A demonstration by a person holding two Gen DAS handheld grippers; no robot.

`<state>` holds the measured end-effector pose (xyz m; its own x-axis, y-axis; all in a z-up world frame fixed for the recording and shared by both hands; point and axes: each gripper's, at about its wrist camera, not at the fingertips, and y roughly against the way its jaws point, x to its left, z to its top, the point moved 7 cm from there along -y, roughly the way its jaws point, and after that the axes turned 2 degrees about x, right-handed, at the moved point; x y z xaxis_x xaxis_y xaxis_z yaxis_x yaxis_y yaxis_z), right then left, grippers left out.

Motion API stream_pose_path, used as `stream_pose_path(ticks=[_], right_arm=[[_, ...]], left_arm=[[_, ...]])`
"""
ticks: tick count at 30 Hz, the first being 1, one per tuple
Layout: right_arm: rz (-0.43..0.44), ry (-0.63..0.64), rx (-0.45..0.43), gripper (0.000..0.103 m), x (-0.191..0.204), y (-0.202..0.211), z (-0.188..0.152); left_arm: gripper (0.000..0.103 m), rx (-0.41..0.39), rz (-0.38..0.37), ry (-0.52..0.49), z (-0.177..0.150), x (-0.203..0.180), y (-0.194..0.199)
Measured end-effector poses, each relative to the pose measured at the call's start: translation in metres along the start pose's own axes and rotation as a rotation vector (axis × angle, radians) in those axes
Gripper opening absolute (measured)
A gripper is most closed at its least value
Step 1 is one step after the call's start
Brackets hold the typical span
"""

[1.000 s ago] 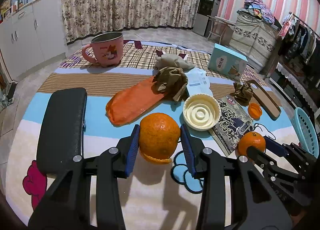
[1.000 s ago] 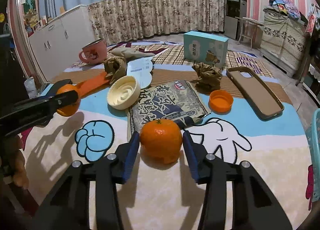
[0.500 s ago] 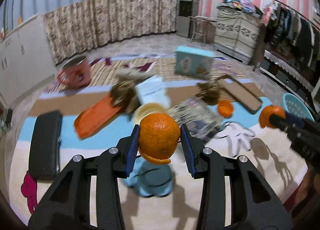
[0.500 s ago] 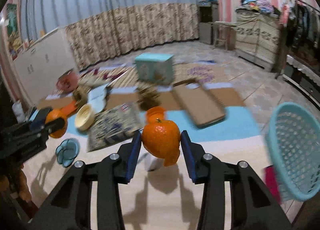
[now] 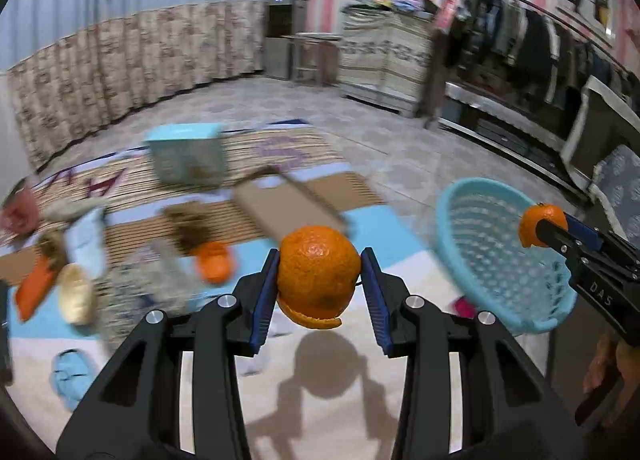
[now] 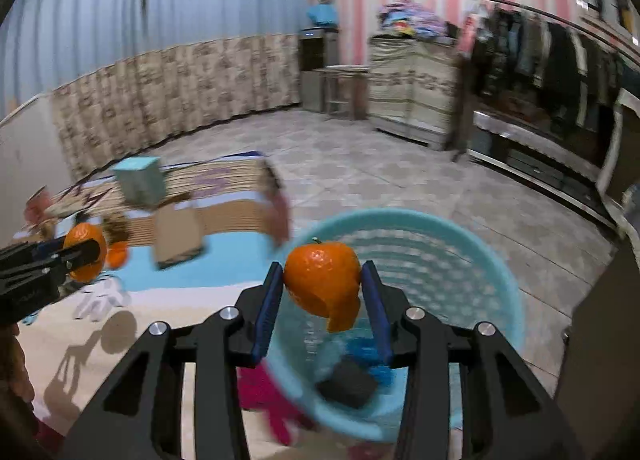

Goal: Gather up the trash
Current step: 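Carry both oranges over the blue basket and release them inside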

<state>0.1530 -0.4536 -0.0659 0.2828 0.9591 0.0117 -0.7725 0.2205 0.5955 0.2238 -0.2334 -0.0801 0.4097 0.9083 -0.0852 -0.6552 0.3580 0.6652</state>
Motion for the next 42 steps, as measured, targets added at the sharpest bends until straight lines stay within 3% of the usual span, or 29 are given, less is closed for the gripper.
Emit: stream_pose_path(ticks=[5, 9, 16, 18, 20, 23, 28, 42], right_arm=[[-0.041, -0.047, -0.006, 0.041, -0.05, -0.003, 0.0], [-0.051, -0.065, -0.011, 0.041, -0.072, -0.005, -0.001], [-0.062, -0.111, 0.004, 0.041, -0.097, -0.016, -0.007], [-0.064, -0.126, 0.006, 0.041, -0.101, -0.017, -0.009], [-0.065, -0.13, 0.007, 0.041, -0.101, -0.018, -0.01], [-0.057, -0.134, 0.012, 0.041, -0.101, -0.022, -0.013], [-0.048, -0.119, 0.022, 0.041, -0.088, -0.027, -0.018], [-0.033, -0.123, 0.045, 0.041, -0.063, -0.049, -0.027]], left_arm=[[0.04, 0.012, -0.088, -0.049, 0.005, -0.071, -0.028], [0.04, 0.013, -0.115, -0.097, 0.006, -0.109, -0.044], [0.04, 0.005, -0.166, -0.137, 0.011, -0.146, -0.059], [0.042, 0.0, -0.172, -0.144, 0.012, -0.148, -0.061], [0.055, -0.005, -0.164, -0.141, 0.016, -0.146, -0.061], [0.062, -0.022, -0.149, -0.132, 0.023, -0.143, -0.059], [0.082, -0.053, -0.077, -0.126, 0.028, -0.126, -0.053], [0.097, -0.081, 0.003, -0.035, 0.027, -0.066, -0.035]])
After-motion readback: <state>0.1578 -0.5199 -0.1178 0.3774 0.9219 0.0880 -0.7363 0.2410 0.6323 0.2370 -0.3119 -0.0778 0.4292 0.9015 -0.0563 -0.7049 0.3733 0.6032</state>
